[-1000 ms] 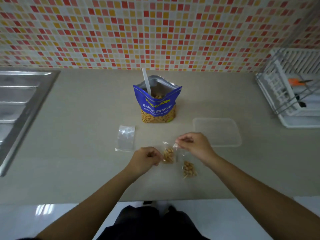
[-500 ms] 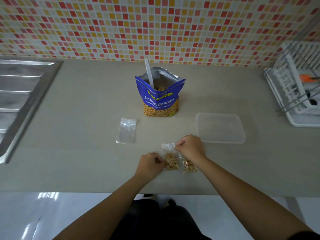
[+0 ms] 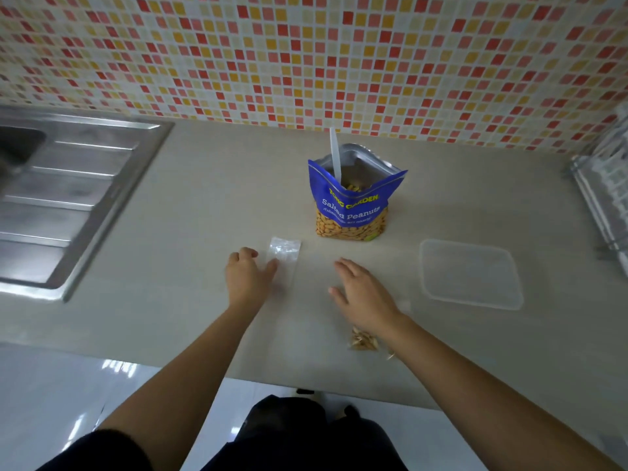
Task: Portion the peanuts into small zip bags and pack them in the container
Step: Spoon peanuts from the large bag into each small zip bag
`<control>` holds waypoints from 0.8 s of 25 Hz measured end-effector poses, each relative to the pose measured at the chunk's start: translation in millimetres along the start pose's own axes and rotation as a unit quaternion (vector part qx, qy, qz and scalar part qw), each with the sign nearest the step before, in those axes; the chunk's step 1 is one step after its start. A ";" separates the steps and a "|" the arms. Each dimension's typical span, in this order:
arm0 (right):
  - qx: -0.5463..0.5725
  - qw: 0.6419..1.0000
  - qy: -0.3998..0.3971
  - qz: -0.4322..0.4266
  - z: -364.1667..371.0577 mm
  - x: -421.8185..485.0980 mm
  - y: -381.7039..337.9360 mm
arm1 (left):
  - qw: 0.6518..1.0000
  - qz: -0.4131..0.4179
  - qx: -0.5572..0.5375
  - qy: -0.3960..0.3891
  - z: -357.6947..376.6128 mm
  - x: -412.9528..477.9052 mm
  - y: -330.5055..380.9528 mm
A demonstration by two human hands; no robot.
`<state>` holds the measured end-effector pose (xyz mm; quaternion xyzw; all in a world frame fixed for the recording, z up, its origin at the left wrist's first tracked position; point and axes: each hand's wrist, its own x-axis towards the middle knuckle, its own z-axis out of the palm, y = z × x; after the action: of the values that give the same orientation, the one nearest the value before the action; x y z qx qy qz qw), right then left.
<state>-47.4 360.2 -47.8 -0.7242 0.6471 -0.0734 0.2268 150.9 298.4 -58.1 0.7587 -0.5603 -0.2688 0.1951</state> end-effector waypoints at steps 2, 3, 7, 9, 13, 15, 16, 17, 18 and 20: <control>-0.031 0.999 -0.019 0.005 16.6 12.3 -8.4 | 0.998 -0.027 0.025 -0.047 4.3 11.2 -3.4; -0.040 0.999 -0.024 0.010 25.9 16.4 -10.8 | 0.998 -0.029 0.027 -0.057 6.1 12.8 -2.2; -0.076 0.996 -0.039 0.036 47.6 22.5 -13.8 | 0.997 -0.051 0.014 -0.059 6.0 17.6 1.5; -0.076 0.997 0.004 0.028 50.6 21.0 -13.9 | 0.996 -0.069 -0.008 -0.061 2.8 20.7 0.1; -0.080 0.996 -0.040 0.026 51.0 20.5 -11.9 | 0.992 -0.083 -0.058 -0.079 -2.3 25.4 -4.6; -0.072 0.997 -0.019 0.022 52.3 19.7 -13.1 | 0.991 -0.084 -0.065 -0.085 -4.7 26.9 -5.8; -0.072 0.997 -0.003 0.021 52.4 19.6 -13.9 | 0.990 -0.087 -0.071 -0.086 -5.6 27.8 -6.2; -0.071 0.997 -0.002 0.022 52.1 19.2 -14.4 | 0.989 -0.092 -0.080 -0.087 -7.0 28.0 -5.7; -0.072 0.997 -0.016 0.023 52.3 19.3 -13.5 | 0.988 -0.098 -0.086 -0.087 -8.3 28.0 -5.2; -0.088 0.994 -0.053 0.030 51.1 20.3 -11.6 | 0.986 -0.107 -0.088 -0.090 -8.5 28.1 -5.6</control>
<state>-13.4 353.1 -92.0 -0.7245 0.6594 0.0292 0.1985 166.8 273.1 -60.2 0.7668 -0.4658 -0.4034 0.1799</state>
